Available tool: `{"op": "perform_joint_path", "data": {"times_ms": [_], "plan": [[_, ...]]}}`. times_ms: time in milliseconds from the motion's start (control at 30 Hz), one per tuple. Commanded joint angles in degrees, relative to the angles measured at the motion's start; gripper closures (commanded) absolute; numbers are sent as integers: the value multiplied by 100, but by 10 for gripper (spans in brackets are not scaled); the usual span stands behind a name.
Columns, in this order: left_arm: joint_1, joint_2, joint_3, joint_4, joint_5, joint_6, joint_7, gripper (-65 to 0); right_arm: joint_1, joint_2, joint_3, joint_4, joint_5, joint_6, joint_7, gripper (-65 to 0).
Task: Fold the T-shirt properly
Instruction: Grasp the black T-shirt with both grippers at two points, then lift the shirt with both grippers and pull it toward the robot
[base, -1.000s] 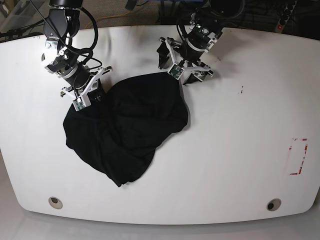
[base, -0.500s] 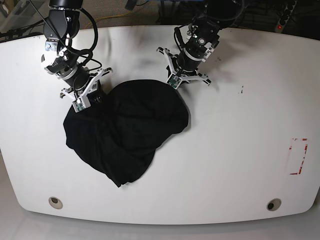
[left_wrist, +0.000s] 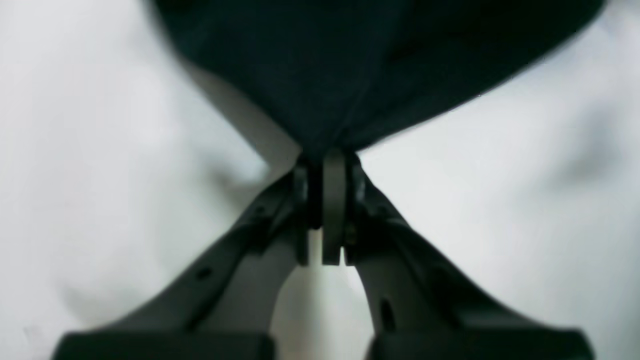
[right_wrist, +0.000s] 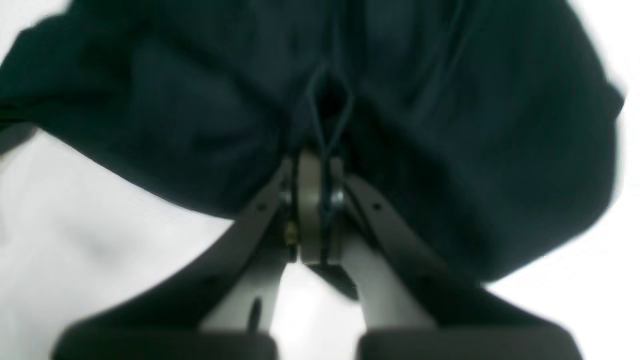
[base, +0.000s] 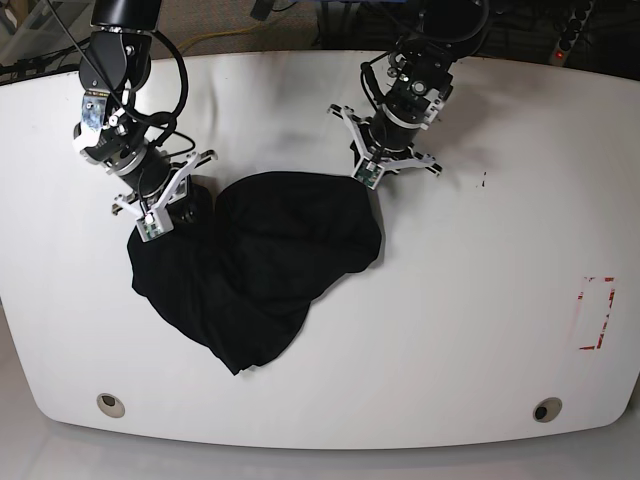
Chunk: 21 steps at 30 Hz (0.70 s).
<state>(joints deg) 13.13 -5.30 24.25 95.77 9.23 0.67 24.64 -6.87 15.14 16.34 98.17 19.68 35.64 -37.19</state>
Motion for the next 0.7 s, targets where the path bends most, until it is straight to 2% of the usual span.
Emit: {"op": "perform_joint_path", "data": {"times_ms": [0,100,267,533,600,667], "plan": [[-69,33,-100,239,30,43,-113,-1,226,144,102,-10,32,-34,110,0],[-218,33,-249,423,39,43,-104,-1,463,161,111,-37,32,-34,110,0],[-684,25,-610,555,39,43,292,-1,1026,355,111,-46,32,-34,-66,0],[-1554,33,-1287,687,66,43,195,0,2028,398,85,-63,32,-34,-356,0],[-1748,33,-1322,828,83,43,204,-1,2292,522,76,-72,32,-34,-461,0],[-1915,7,-1339,995,83,43,424,-1,2538,574,76,-142,32,-25,-496,0]]}}
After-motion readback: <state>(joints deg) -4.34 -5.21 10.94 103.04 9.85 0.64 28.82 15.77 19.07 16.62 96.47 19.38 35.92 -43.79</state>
